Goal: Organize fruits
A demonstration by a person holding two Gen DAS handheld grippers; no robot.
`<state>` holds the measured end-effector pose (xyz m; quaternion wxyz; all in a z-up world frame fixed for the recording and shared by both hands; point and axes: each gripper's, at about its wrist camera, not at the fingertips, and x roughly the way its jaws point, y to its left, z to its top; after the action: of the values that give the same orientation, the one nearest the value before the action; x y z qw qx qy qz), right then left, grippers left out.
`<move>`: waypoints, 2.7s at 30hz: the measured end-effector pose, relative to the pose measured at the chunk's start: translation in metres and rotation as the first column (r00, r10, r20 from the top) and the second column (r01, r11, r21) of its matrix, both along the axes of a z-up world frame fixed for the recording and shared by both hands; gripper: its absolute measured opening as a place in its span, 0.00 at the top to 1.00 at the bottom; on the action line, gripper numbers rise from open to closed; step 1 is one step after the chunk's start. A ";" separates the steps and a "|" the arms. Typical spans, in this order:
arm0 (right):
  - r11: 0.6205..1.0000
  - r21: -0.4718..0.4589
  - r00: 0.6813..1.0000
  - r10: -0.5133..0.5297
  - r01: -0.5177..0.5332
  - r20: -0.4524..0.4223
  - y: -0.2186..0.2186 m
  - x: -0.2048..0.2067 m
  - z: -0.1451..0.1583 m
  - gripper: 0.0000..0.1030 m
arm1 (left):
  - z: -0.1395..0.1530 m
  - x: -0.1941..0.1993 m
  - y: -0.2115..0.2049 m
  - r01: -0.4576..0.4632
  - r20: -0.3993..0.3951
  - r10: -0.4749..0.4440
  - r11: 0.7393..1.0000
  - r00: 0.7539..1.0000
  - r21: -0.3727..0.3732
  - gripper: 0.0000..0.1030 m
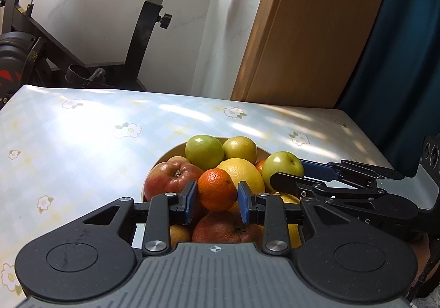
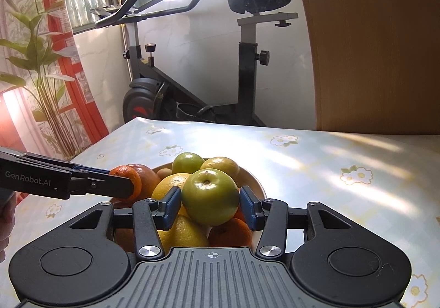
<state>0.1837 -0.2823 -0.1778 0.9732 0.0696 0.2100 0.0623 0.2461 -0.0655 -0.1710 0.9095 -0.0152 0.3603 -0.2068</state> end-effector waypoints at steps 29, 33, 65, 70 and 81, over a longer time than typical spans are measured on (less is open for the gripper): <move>1.000 -0.023 1.000 -0.011 0.011 -0.004 0.002 -0.001 0.004 0.57 | 0.005 -0.008 -0.003 -0.011 0.032 0.010 0.999 0.999 0.048 0.58; 0.999 -0.034 1.000 -0.015 0.015 -0.001 0.003 -0.005 0.008 0.57 | 0.009 -0.010 -0.003 -0.011 0.043 0.009 0.999 0.999 0.047 0.58; 0.972 -0.063 0.974 -0.227 0.227 0.008 0.059 -0.109 0.078 0.00 | 0.067 -0.097 0.011 -0.120 0.166 0.098 0.984 0.981 0.131 0.07; 0.970 -0.030 0.970 -0.241 0.241 0.007 0.070 -0.132 0.090 0.00 | 0.079 -0.115 0.021 -0.163 0.198 0.135 0.978 0.971 0.130 0.07; 0.957 -0.024 0.957 -0.287 0.288 0.042 0.104 -0.178 0.124 0.00 | 0.118 -0.161 0.037 -0.216 0.293 0.169 0.967 0.941 0.135 0.07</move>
<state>0.0054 -0.1783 -0.0543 0.9767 0.0836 0.1800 -0.0815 0.0855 -0.0284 -0.0528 0.9652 0.0542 0.2409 -0.0863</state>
